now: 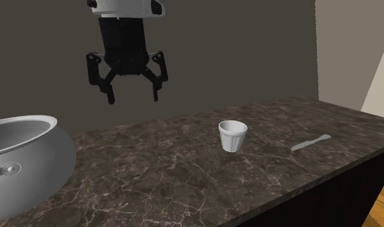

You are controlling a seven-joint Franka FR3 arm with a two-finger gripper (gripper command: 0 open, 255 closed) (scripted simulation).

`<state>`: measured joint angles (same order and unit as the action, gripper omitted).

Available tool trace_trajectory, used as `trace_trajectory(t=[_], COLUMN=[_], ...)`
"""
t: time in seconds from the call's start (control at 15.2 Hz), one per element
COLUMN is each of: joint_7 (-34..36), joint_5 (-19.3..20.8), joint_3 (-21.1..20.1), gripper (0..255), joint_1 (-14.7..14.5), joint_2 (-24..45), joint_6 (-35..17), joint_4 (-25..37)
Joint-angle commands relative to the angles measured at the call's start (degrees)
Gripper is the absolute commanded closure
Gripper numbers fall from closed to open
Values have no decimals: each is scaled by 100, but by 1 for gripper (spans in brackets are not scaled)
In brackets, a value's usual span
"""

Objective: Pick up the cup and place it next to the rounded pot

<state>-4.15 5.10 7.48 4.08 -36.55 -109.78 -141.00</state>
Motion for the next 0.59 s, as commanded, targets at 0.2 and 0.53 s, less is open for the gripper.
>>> trace_trajectory(t=[0.2, 0.53], joint_7=[-417, -803], joint_5=[377, 657], joint_3=[366, 725], gripper=[0, 0], joint_1=[213, 391], joint_2=[660, 1440], joint_6=[-741, -1452], joint_4=[-5, 168])
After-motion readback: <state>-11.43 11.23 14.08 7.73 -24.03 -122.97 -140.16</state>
